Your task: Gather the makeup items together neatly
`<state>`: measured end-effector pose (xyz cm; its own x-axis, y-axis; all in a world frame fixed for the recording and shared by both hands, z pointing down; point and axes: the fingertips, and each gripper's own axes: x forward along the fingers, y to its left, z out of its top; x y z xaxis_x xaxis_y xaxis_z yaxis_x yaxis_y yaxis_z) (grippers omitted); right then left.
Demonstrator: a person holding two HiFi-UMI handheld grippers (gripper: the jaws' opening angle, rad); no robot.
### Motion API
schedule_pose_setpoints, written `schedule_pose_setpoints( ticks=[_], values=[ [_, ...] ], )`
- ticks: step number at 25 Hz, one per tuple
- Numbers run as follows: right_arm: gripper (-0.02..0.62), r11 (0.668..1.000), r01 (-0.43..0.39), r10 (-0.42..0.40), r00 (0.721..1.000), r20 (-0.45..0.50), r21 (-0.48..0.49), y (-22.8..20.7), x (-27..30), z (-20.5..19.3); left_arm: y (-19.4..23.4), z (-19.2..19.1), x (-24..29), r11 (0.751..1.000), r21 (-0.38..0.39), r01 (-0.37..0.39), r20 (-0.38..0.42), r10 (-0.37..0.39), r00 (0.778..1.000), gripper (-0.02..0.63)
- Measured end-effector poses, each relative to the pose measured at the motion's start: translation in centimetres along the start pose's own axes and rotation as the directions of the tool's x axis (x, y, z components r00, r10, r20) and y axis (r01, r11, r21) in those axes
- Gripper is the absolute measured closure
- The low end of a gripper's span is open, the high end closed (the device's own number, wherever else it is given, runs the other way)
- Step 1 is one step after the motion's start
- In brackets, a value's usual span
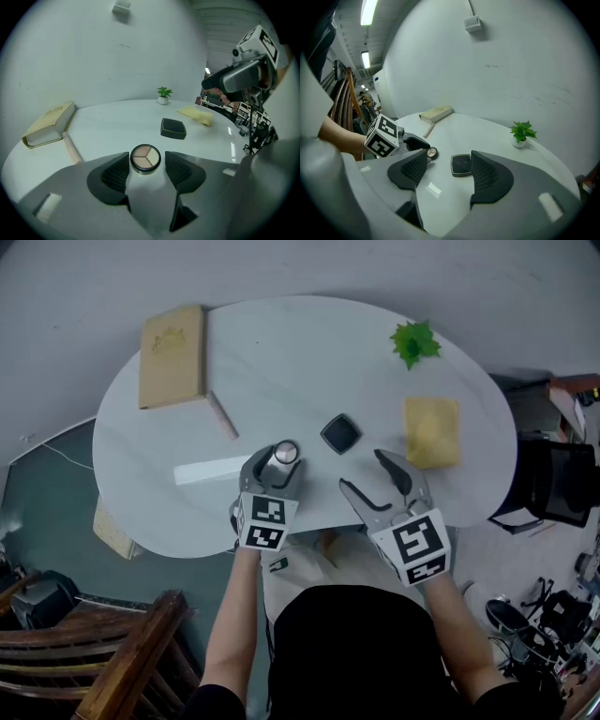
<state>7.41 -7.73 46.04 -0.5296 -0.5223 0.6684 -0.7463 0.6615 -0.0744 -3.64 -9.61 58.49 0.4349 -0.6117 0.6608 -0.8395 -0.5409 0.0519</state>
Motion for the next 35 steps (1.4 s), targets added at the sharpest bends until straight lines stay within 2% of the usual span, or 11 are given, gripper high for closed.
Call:
schedule_pose_setpoints(
  ticks=[8,35],
  values=[
    [0.293,1.0,0.009,-0.009,1.0,-0.002,0.007,-0.1,-0.2,-0.1,0.1,-0.4,0.6,1.0,0.025,-0.01,-0.035,0.011,0.999,0.397],
    [0.295,1.0,0.025,-0.025,1.0,0.002,0.016,-0.6,-0.5,-0.3,0.6,1.7,2.8,0.999,0.05,-0.009,0.004,0.009,1.0,0.397]
  ],
)
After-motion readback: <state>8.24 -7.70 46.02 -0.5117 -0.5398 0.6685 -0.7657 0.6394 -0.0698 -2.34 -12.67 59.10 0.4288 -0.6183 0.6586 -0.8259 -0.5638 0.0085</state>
